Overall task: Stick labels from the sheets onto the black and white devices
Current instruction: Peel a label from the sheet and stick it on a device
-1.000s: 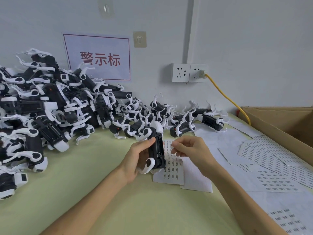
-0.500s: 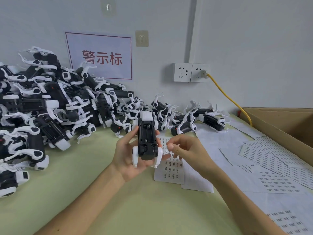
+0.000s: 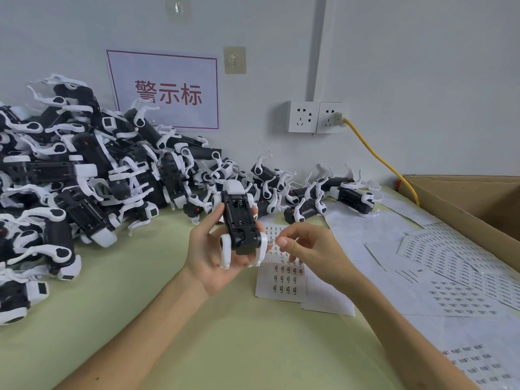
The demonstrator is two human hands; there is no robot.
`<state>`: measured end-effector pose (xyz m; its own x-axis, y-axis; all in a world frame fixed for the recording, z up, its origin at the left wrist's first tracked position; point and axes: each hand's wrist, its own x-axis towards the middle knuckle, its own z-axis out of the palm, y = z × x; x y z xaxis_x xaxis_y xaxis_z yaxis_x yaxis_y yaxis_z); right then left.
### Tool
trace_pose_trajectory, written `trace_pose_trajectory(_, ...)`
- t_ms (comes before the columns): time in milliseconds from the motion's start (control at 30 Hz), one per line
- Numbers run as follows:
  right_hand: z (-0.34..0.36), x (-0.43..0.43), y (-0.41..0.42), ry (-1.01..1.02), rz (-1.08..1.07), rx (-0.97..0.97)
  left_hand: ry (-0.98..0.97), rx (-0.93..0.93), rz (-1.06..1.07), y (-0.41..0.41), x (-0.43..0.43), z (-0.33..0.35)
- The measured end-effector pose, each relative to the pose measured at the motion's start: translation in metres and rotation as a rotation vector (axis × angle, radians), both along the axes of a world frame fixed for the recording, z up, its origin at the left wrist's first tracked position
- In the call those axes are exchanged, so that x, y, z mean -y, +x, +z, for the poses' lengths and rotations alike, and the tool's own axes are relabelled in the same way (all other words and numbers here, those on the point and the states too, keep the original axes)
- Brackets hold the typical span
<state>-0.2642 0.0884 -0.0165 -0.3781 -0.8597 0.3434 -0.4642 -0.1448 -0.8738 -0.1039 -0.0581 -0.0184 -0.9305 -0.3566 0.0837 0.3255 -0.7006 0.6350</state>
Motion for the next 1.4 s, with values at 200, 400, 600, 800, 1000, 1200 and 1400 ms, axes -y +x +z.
trace_pose_trajectory(200,-0.001,-0.002,-0.003,0.106,0.046,0.219,-0.087,0.033,0.166,0.000,-0.006,0.004)
trace_pose_trajectory(400,0.003,-0.004,-0.003,0.204,0.092,0.422,-0.225,0.068,0.238,-0.003,-0.012,0.005)
trace_pose_trajectory(600,0.000,-0.003,-0.003,0.205,0.070,0.362,-0.230,0.101,0.198,-0.003,-0.013,0.004)
trace_pose_trajectory(800,-0.001,0.001,0.000,0.060,-0.062,0.250,-0.262,0.097,0.223,-0.005,-0.016,0.005)
trace_pose_trajectory(1000,0.003,-0.005,0.000,-0.015,0.023,0.259,-0.354,0.152,0.286,-0.007,-0.018,0.006)
trace_pose_trajectory(1200,-0.006,0.002,0.009,-0.055,0.025,0.192,-0.291,0.102,0.212,-0.011,-0.018,0.000)
trace_pose_trajectory(1400,0.001,-0.001,0.002,-0.180,-0.039,0.317,-0.561,0.236,0.185,-0.011,-0.020,-0.001)
